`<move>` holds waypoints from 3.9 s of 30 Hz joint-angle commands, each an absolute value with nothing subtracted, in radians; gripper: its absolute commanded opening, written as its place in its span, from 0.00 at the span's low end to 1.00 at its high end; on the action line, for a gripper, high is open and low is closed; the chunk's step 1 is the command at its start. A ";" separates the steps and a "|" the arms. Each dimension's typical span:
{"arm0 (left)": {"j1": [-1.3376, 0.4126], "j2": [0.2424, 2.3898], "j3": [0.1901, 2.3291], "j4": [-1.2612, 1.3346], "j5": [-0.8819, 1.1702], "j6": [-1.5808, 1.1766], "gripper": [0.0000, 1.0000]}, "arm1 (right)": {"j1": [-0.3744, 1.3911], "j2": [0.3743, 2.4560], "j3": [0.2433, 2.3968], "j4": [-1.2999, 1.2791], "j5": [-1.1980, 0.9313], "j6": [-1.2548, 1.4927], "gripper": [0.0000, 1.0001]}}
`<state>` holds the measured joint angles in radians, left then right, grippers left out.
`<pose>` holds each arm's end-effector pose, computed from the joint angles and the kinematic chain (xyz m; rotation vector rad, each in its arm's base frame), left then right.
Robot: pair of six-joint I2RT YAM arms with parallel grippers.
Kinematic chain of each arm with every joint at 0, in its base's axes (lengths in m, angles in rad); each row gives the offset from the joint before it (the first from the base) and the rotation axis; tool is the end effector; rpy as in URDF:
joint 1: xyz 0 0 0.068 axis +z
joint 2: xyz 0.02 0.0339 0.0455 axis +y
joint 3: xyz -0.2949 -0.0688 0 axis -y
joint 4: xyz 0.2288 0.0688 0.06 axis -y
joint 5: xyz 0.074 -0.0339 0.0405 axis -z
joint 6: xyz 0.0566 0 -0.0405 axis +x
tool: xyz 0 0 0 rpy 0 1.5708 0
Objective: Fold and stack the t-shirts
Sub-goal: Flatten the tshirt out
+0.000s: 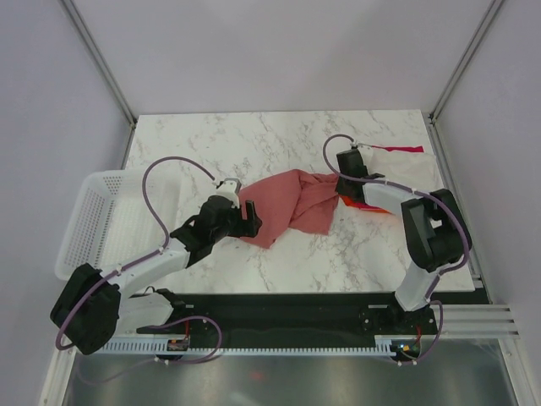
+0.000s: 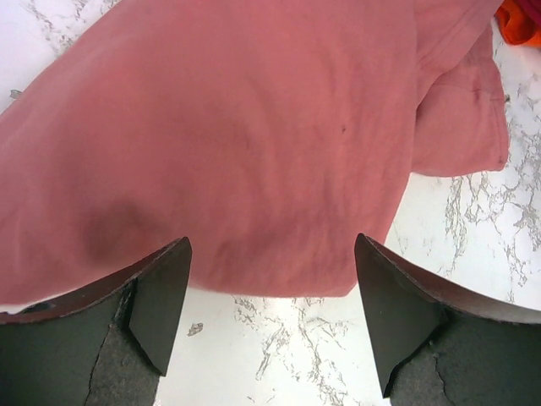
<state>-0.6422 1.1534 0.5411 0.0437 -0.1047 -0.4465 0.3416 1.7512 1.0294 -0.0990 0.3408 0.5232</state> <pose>0.1893 -0.1342 0.2305 0.1508 2.1769 -0.5209 0.3560 0.1065 0.2043 0.3679 2.3026 0.0203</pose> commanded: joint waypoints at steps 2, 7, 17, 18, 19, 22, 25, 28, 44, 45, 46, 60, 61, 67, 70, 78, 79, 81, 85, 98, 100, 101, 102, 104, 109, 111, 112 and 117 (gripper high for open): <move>-0.652 1.183 0.564 0.097 -0.077 -0.394 0.85 | 0.307 1.831 1.092 -0.198 0.436 0.506 0.00; -0.655 1.192 0.569 0.097 -0.064 -0.397 0.84 | 0.304 1.914 1.149 -0.270 0.578 0.506 0.00; -0.657 1.178 0.566 0.095 -0.046 -0.405 0.84 | 0.154 1.902 1.183 -0.370 0.629 0.520 0.00; -0.657 1.177 0.566 0.095 -0.045 -0.405 0.84 | 0.143 1.898 1.180 -0.368 0.624 0.520 0.00; -0.657 1.175 0.565 0.094 -0.043 -0.405 0.84 | 0.135 1.887 1.175 -0.370 0.624 0.520 0.00; -0.658 1.180 0.569 0.095 -0.029 -0.403 0.84 | 0.130 1.862 1.178 -0.364 0.586 0.506 0.00; -0.686 1.216 0.590 0.084 -0.035 -0.382 0.86 | 0.175 1.823 1.175 -0.360 0.571 0.485 0.00; -0.774 1.264 0.644 0.043 -0.161 -0.345 0.96 | 0.258 1.777 1.178 -0.373 0.592 0.465 0.00; -1.020 1.817 1.230 -0.343 -0.367 -0.253 0.99 | 0.290 1.396 1.068 -0.428 0.324 0.483 0.00; -1.017 1.841 1.250 -0.354 -0.368 -0.253 0.99 | 0.285 1.366 1.069 -0.434 0.316 0.486 0.00; -1.017 1.861 1.284 -0.370 -0.367 -0.253 0.99 | 0.278 1.353 1.069 -0.439 0.310 0.486 0.00; -0.862 1.692 1.263 -0.463 -0.261 -0.347 0.02 | 0.215 1.204 1.198 -0.554 0.170 0.443 0.00; -0.862 1.584 1.234 -0.469 -0.247 -0.353 0.02 | 0.216 1.194 1.215 -0.566 0.157 0.440 0.00; -0.862 1.234 1.172 -0.561 -0.077 -0.466 0.02 | 0.216 1.062 1.359 -0.670 0.063 0.399 0.00; -0.862 1.088 1.222 -0.659 -0.092 -0.494 0.02 | 0.216 1.014 1.462 -0.732 0.045 0.393 0.00; -0.675 0.976 1.428 -0.899 -0.095 -0.508 0.02 | 0.216 0.963 1.785 -0.839 0.070 0.406 0.00; -0.640 0.976 1.389 -0.902 -0.078 -0.511 0.03 | 0.216 0.957 1.793 -0.842 0.093 0.408 0.00; -0.525 1.020 1.311 -0.888 0.022 -0.509 0.02 | 0.216 0.951 1.784 -0.851 0.103 0.411 0.00; -0.364 1.132 1.229 -0.778 0.187 -0.514 0.02 | 0.216 0.957 1.706 -0.841 0.092 0.425 0.00; -0.020 1.509 1.488 -0.716 0.466 -0.545 0.62 | 0.216 1.000 1.830 -0.877 0.158 0.419 0.00; -0.081 1.503 1.471 -0.726 0.428 -0.506 0.83 | 0.216 0.997 1.810 -0.887 0.111 0.420 0.00; -0.113 1.484 1.454 -0.727 0.325 -0.496 0.86 | 0.216 0.993 1.798 -0.891 0.104 0.420 0.00; -0.151 1.447 1.416 -0.727 0.275 -0.486 0.93 | 0.215 0.986 1.767 -0.891 0.101 0.420 0.00; -0.257 1.419 1.379 -0.724 0.185 -0.479 0.93 | 0.216 0.973 1.721 -0.887 0.101 0.420 0.00; -0.469 1.426 1.281 -0.712 0.074 -0.508 0.79 | 0.216 0.959 1.652 -0.870 0.110 0.420 0.00; -0.501 1.456 1.258 -0.692 0.051 -0.515 0.75 | 0.215 0.956 1.626 -0.861 0.112 0.422 0.00; -0.515 1.498 1.253 -0.690 0.046 -0.514 0.74 | 0.216 0.953 1.617 -0.858 0.110 0.420 0.00; -0.531 1.609 1.223 -0.675 0.014 -0.505 0.78 | 0.216 0.934 1.579 -0.844 0.115 0.420 0.00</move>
<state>-0.5282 1.5581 1.2488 -0.6994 0.0742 -0.5220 0.2184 0.9600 1.5826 -0.8913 0.1093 0.4217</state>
